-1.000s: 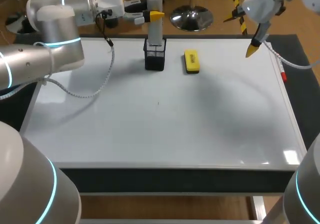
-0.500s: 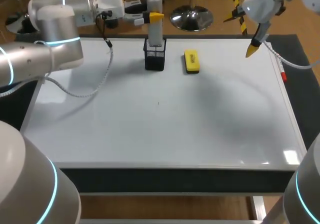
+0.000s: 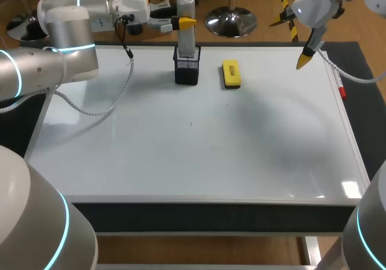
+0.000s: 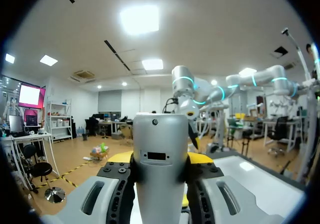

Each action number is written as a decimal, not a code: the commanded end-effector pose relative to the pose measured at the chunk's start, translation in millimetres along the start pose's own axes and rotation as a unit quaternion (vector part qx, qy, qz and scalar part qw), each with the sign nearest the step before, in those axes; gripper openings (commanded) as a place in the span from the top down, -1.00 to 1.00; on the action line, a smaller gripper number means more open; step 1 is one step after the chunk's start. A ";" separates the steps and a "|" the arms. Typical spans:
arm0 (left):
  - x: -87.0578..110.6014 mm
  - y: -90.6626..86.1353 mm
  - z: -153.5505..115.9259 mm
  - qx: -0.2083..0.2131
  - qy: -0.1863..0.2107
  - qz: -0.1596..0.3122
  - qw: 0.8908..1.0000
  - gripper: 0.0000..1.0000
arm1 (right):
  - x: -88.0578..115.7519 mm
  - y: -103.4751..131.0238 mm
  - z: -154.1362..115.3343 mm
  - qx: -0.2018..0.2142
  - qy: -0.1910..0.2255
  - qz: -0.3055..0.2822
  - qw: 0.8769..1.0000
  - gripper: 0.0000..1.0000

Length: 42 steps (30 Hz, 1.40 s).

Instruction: Pick up the inspection probe, press it on each red-marked spot on the whiteboard one by one, put down the probe, pick up the eraser, and wipe off all the red marks.

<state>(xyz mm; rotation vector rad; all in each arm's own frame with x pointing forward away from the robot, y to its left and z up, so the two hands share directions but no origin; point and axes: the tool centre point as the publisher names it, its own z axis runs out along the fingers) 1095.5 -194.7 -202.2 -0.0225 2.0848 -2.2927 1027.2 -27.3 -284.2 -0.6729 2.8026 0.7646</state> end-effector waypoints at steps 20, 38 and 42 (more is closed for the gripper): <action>-4.2 27.8 -1.2 0.000 0.010 -0.032 0.999 1.00 | -0.6 0.0 -0.7 0.002 0.002 0.000 1.000 -1.00; 5.9 52.5 -2.2 0.003 0.018 -0.045 0.999 1.00 | -0.6 0.0 -0.7 0.002 0.002 0.000 1.000 -1.00; 5.9 57.6 -2.1 0.008 0.022 -0.050 0.998 1.00 | -0.6 0.0 -0.7 0.002 0.002 0.000 1.000 -1.00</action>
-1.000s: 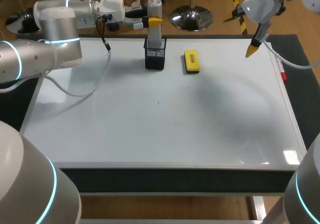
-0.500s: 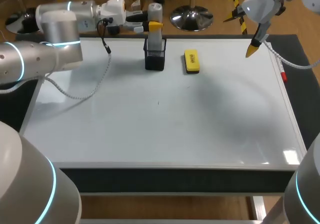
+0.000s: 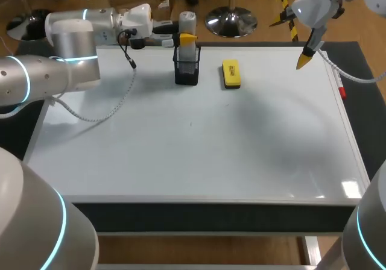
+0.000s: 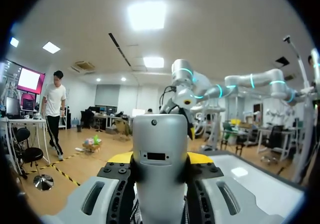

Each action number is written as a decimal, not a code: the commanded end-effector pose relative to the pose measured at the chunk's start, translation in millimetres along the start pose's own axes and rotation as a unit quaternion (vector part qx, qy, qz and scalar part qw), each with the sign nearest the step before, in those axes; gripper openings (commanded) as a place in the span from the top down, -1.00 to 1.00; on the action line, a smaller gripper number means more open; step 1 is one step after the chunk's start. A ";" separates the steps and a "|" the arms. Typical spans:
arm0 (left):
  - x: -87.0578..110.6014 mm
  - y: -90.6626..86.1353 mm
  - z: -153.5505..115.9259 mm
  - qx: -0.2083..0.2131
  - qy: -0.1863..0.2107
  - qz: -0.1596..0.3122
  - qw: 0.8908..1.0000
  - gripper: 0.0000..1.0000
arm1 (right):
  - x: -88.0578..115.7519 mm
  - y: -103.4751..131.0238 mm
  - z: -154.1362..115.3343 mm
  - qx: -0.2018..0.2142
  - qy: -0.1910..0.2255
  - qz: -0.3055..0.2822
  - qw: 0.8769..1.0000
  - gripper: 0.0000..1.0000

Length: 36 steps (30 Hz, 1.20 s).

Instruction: Pick up the inspection probe, press it on each red-marked spot on the whiteboard one by one, put down the probe, pick up the eraser, and wipe off all the red marks.

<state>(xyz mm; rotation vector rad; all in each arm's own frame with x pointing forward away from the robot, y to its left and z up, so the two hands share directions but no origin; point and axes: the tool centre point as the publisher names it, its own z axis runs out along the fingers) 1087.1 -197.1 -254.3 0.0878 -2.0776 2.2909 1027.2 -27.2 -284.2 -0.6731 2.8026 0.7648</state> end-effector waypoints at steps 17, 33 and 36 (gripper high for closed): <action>-7.1 17.6 -1.8 0.006 0.015 -0.001 1.000 1.00 | -0.6 -0.1 -0.8 0.002 0.002 0.000 1.000 -1.00; -5.0 18.4 -2.0 0.000 0.032 0.002 0.999 -1.00 | -0.6 -0.1 -0.8 0.002 0.002 0.000 1.000 -1.00; -4.4 15.3 -4.3 0.001 0.030 0.006 1.000 -1.00 | -0.6 -0.1 -0.8 0.002 0.002 0.000 1.000 -1.00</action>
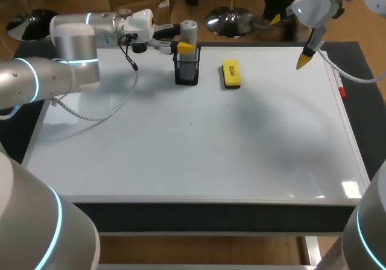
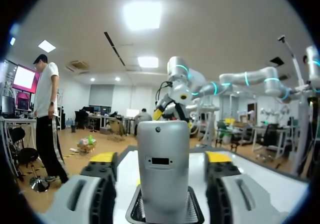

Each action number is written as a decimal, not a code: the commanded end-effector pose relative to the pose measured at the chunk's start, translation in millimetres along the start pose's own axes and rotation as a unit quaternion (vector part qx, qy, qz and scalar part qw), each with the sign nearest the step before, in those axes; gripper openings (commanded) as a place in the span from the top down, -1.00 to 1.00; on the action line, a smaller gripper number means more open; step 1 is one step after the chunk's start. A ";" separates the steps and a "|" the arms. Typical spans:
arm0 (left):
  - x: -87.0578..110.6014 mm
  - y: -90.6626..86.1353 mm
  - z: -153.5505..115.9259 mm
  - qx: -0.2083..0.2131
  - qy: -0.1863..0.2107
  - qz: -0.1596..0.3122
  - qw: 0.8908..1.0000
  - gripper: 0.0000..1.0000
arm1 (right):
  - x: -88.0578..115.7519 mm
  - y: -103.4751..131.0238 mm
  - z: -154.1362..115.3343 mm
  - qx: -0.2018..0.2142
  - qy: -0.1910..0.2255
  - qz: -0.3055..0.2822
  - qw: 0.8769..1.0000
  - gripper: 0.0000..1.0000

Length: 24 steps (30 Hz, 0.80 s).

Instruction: Pick up the inspection probe, press it on each red-marked spot on the whiteboard one by one, put down the probe, pick up the eraser, and wipe off all the red marks.

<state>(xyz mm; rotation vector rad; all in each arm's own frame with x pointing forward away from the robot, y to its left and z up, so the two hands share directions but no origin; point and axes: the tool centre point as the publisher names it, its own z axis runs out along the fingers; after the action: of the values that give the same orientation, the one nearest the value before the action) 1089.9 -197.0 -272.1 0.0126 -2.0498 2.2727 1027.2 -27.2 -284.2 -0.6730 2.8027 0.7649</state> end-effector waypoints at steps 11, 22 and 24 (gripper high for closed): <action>7.4 -18.7 -20.6 -0.032 -0.010 0.051 0.998 -1.00 | -0.6 -0.1 -0.8 0.002 0.002 0.000 1.000 -1.00; 14.6 -22.6 -55.8 -0.106 -0.045 0.102 0.988 -1.00 | -0.6 -0.1 -0.8 0.002 0.002 0.000 1.000 -1.00; 16.0 -22.0 -62.0 -0.130 -0.056 0.119 0.983 -1.00 | -0.6 -0.1 -0.8 0.002 0.002 0.000 1.000 -1.00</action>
<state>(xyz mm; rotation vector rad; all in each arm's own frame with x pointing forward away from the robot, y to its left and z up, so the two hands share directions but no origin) 1095.2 -140.4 -265.8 -0.2056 -2.3398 2.2188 1027.2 -27.2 -284.2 -0.6730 2.8026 0.7649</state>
